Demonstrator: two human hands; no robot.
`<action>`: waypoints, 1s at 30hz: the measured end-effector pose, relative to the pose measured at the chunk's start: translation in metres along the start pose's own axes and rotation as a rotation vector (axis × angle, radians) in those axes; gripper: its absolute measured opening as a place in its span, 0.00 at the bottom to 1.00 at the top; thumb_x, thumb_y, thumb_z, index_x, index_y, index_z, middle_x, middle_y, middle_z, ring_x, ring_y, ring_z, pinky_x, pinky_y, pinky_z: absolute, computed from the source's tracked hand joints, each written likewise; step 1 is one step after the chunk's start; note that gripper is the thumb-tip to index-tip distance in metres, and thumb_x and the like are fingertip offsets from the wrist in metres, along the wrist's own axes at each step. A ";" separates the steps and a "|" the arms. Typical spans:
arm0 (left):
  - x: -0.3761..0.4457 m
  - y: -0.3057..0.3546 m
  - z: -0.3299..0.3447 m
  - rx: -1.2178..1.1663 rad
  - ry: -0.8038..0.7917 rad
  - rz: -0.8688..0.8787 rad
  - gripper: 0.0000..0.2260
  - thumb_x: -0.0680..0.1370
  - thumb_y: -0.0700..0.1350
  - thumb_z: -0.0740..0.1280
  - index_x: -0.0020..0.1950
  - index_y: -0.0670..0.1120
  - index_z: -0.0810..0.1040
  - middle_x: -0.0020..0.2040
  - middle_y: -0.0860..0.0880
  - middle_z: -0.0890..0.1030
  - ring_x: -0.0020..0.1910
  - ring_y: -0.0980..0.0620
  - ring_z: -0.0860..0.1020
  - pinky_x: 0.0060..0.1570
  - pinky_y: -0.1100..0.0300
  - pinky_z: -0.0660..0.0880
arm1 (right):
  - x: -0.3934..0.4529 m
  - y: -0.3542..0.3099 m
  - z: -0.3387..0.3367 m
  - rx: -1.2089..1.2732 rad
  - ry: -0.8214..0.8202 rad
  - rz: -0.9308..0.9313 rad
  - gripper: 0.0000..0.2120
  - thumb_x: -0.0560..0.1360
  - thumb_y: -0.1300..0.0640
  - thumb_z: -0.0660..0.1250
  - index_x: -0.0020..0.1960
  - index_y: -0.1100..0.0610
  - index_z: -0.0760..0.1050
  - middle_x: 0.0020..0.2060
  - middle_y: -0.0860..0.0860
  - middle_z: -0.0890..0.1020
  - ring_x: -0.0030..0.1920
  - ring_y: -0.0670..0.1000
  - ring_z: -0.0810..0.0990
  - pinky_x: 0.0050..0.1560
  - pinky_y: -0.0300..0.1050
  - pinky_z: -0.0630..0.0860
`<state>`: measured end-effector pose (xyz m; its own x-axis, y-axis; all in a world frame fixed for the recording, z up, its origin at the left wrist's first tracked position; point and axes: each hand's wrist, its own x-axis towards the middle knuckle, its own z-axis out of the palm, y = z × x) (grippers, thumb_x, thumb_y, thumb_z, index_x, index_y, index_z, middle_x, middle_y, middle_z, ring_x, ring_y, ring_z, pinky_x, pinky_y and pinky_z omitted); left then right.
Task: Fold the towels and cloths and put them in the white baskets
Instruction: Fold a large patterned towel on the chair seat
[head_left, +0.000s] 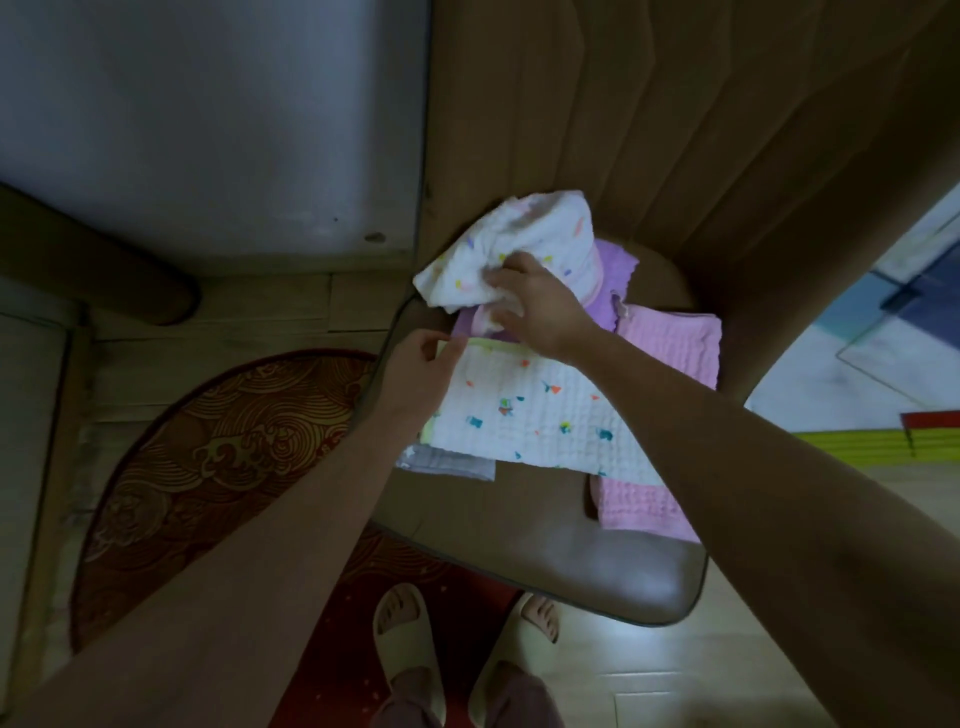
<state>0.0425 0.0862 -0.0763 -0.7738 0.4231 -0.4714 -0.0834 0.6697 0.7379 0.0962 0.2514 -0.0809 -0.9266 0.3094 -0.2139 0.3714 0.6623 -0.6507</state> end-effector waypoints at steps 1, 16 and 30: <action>-0.001 -0.002 -0.001 0.028 -0.019 -0.002 0.15 0.80 0.52 0.64 0.52 0.40 0.78 0.47 0.44 0.79 0.43 0.51 0.76 0.35 0.62 0.68 | -0.011 0.000 -0.002 0.036 0.055 -0.021 0.20 0.75 0.63 0.66 0.66 0.65 0.73 0.62 0.62 0.73 0.62 0.61 0.74 0.61 0.46 0.68; -0.014 -0.003 0.015 0.089 0.022 0.180 0.13 0.83 0.48 0.58 0.55 0.38 0.71 0.46 0.43 0.76 0.49 0.41 0.77 0.46 0.50 0.72 | -0.107 0.050 -0.010 -0.235 0.039 0.671 0.23 0.72 0.47 0.72 0.61 0.58 0.73 0.56 0.58 0.79 0.57 0.61 0.77 0.59 0.52 0.70; -0.045 0.047 0.001 0.106 0.039 0.273 0.18 0.83 0.52 0.55 0.63 0.40 0.72 0.51 0.41 0.78 0.53 0.41 0.77 0.44 0.54 0.69 | -0.181 0.033 -0.045 1.232 0.495 0.928 0.06 0.71 0.72 0.70 0.44 0.63 0.76 0.41 0.56 0.82 0.36 0.51 0.82 0.33 0.42 0.81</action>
<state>0.0739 0.0991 -0.0209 -0.7820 0.5744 -0.2420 0.1959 0.5952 0.7794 0.2790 0.2482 -0.0307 -0.2227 0.6094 -0.7609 0.2665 -0.7127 -0.6488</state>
